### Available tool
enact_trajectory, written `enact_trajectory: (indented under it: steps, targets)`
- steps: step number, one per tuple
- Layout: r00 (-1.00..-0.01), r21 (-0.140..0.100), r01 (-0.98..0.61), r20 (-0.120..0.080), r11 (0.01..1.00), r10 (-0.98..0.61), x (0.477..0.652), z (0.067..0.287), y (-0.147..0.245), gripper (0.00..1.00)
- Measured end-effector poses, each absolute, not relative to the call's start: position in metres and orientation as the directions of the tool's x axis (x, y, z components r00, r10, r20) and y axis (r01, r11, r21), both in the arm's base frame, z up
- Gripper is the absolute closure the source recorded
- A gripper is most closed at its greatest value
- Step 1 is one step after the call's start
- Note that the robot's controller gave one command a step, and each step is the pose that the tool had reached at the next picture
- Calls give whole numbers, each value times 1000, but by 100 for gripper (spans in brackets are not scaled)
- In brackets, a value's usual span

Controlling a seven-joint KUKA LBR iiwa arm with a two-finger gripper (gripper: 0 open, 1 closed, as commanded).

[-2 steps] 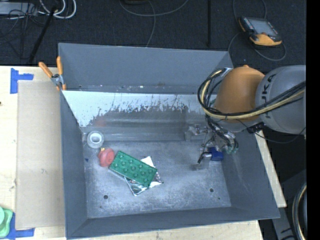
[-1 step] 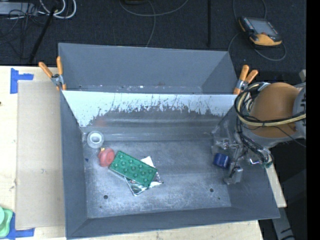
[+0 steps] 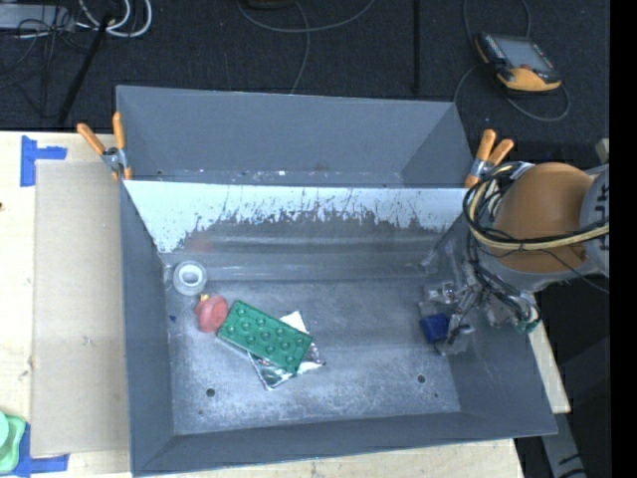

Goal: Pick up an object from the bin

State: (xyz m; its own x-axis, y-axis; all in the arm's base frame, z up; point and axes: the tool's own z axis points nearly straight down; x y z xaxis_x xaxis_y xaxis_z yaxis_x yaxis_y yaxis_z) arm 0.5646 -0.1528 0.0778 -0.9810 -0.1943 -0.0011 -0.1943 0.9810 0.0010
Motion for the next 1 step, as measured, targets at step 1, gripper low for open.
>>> enact_trajectory:
  steps: [1]
  targets:
    - [-978, -4, -206, -9, 978, -206, 579, 201, -140, 100]
